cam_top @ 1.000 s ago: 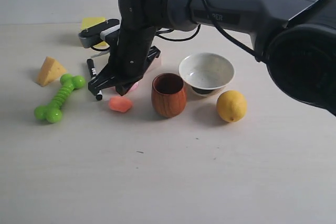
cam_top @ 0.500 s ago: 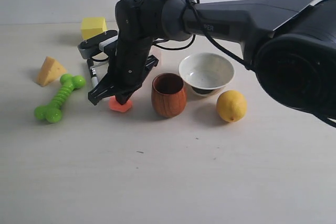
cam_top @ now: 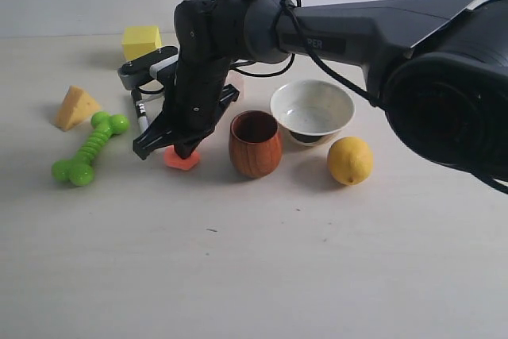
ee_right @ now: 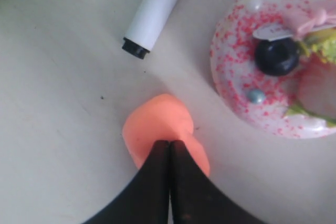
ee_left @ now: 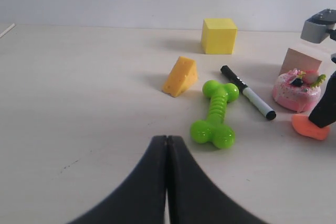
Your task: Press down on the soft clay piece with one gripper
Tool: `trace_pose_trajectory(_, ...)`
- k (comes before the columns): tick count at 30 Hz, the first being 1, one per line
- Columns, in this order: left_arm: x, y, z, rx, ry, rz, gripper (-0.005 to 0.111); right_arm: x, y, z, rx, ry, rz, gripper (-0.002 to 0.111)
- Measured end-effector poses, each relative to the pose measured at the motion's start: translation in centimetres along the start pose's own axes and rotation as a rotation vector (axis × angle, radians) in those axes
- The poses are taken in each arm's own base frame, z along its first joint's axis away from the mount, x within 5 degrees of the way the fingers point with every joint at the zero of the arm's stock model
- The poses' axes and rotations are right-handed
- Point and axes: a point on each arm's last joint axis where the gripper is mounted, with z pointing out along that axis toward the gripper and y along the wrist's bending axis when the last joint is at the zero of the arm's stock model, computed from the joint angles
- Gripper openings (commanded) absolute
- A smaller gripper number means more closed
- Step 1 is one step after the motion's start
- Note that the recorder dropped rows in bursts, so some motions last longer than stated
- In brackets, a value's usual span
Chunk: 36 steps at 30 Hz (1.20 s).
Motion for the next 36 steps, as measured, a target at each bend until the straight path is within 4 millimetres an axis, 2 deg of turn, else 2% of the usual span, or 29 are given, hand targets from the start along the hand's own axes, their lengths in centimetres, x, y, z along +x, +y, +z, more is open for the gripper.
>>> trace_pose_trajectory(36,0.0,0.0,0.0,0.000,0.000,0.000,0.000,0.2,-0.1,1.1,-0.005,0.024,0.004,0.000)
